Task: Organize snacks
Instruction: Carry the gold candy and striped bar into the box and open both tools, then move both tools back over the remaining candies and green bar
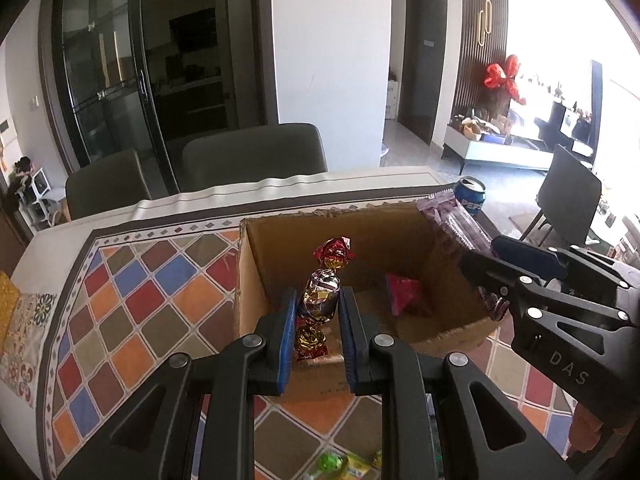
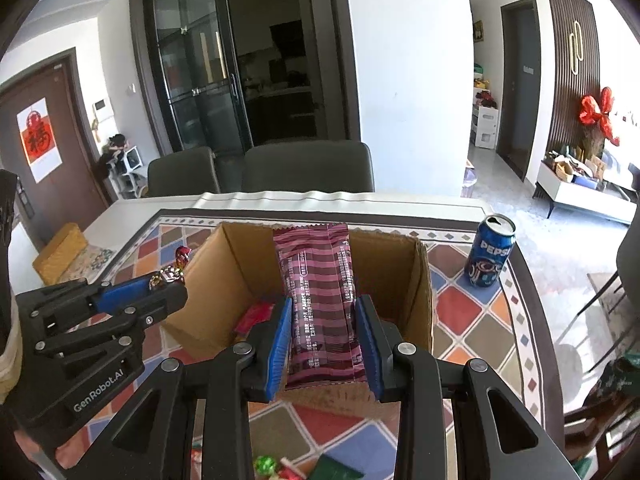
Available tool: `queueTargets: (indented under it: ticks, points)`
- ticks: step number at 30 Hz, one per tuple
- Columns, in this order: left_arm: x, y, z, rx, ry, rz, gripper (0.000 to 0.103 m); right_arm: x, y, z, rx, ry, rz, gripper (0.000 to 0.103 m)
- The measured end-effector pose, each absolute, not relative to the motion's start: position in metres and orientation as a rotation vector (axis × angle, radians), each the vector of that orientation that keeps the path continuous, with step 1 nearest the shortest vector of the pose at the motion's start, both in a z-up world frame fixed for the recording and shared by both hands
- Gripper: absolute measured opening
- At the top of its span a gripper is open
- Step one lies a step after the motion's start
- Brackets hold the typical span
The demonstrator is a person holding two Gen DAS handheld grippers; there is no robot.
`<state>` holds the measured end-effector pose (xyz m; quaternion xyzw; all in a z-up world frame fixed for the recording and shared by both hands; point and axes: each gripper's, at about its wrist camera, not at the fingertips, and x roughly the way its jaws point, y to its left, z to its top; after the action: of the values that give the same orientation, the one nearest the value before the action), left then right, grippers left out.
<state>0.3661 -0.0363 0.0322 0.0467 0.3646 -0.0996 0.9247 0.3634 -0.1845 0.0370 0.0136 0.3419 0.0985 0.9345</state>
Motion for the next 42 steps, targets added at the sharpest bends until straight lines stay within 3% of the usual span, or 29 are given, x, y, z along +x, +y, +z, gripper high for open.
queueTargets:
  ticks: [9,11,16,26,29,42]
  points:
    - [0.390,-0.039,0.022,0.097,0.778,-0.185,0.023,0.393,-0.183,0.032,0.010,0.716,0.184,0.035]
    - [0.391,-0.039,0.022,0.103,0.779,-0.174,0.039,0.396,-0.183,0.031,0.022,0.719,0.183,0.039]
    - [0.382,-0.038,0.027,0.132,0.754,-0.147,0.052,0.394,-0.186,0.032,0.029,0.719,0.168,0.043]
    - [0.340,-0.028,0.043,0.130,0.713,-0.143,0.059,0.359,-0.189,0.043,0.029,0.699,0.153,0.046]
    - [0.322,-0.024,0.047,0.134,0.696,-0.141,0.061,0.344,-0.186,0.047,0.021,0.685,0.152,0.052]
    - [0.262,-0.003,0.040,0.126,0.692,-0.140,0.065,0.282,-0.166,0.038,0.010,0.699,0.212,0.052]
